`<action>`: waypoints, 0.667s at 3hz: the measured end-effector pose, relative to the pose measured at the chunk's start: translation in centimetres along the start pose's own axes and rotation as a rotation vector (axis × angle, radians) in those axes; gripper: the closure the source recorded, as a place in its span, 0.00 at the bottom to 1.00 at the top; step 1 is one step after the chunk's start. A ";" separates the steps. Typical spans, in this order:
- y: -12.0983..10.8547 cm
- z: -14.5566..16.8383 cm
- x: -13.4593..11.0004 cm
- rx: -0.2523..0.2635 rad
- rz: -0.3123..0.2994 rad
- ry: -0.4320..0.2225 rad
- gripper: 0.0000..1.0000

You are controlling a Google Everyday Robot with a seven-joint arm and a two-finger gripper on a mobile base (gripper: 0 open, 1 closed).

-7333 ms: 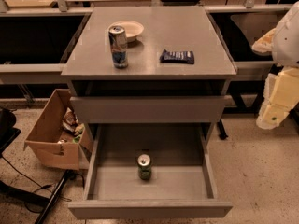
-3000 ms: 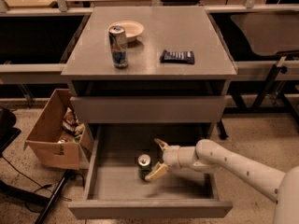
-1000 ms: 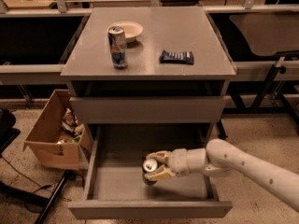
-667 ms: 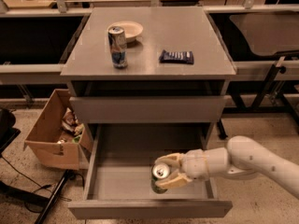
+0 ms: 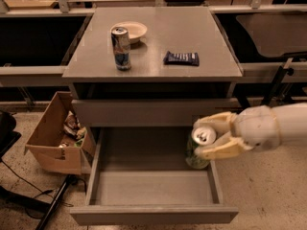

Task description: Pick green can from middle drawer and place on counter

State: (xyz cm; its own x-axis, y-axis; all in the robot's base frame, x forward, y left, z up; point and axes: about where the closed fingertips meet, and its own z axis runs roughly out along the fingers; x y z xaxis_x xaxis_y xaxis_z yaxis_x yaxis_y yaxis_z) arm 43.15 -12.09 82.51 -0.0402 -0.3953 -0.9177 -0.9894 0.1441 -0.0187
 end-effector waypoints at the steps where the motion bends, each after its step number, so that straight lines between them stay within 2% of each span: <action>1: -2.9 -5.2 -8.3 0.106 0.020 -0.013 1.00; 2: -8.1 -7.6 -13.7 0.236 0.072 -0.040 1.00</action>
Offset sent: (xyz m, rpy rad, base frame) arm 0.1398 -0.0437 0.2292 0.0794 -0.0429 -0.4394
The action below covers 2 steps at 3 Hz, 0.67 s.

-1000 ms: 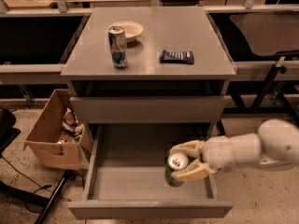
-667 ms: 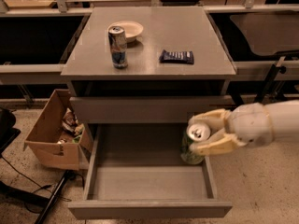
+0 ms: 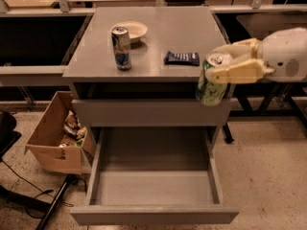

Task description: Pick green can from middle drawer and place on counter

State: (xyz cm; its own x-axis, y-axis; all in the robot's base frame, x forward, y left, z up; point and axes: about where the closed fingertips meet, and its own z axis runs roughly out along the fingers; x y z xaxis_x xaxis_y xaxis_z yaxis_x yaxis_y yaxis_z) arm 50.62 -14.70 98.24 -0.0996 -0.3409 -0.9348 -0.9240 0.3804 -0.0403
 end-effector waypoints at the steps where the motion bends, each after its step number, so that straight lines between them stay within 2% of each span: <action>1: -5.2 2.1 -3.4 0.091 0.054 -0.039 1.00; 2: -9.3 6.4 -6.1 0.102 0.033 -0.016 1.00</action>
Offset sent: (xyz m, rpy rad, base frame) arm 0.1692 0.0521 0.0365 -0.0418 0.0031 -0.1109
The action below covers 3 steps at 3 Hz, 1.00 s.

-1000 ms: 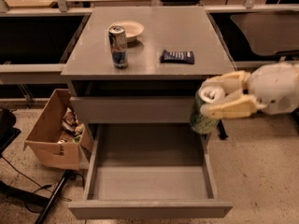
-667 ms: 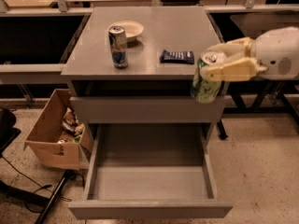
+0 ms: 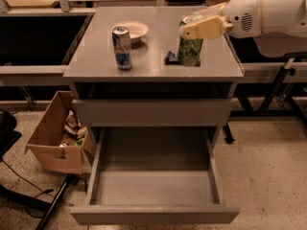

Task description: Pick green can from middle drawer and place on counter

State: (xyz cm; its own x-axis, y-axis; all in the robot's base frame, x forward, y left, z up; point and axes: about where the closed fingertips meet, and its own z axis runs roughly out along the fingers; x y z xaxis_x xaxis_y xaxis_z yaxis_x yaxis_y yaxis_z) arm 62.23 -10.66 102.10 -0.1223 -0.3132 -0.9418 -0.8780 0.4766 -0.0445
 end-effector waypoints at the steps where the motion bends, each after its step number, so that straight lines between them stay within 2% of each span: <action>1: 0.0 -0.1 0.1 0.001 0.002 0.000 1.00; 2: -2.3 -0.5 -0.9 0.032 0.006 -0.020 1.00; 3: -8.2 0.0 -2.8 0.108 0.066 -0.100 1.00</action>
Offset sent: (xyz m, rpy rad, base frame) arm 0.0531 -0.0369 0.0334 0.0437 -0.0449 -0.0912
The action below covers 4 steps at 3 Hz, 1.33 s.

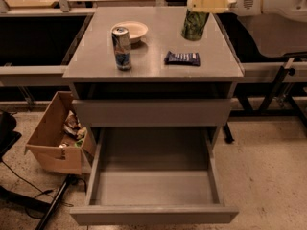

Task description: Pick green can from middle drawer and place on counter

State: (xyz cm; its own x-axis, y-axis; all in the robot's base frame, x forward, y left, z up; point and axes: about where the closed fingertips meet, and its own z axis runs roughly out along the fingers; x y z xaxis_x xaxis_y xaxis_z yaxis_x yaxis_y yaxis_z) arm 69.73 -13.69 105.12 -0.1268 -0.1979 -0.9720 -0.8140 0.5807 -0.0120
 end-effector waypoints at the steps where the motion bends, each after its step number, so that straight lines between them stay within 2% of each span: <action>1: -5.6 1.4 -2.6 0.106 0.066 -0.108 1.00; 2: -11.5 4.3 -2.5 0.230 0.160 -0.173 1.00; 3: -14.1 7.0 0.0 0.282 0.235 -0.140 1.00; 4: -15.9 9.7 3.9 0.323 0.288 -0.084 1.00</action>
Offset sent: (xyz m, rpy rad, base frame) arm 0.1716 -0.0526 0.0305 0.2909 -0.0426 -0.3780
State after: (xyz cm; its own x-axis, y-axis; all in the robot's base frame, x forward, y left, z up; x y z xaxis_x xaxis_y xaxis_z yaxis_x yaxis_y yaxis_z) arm 87.68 -16.01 99.20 -0.2652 0.0651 -0.9620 -0.5313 0.8228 0.2021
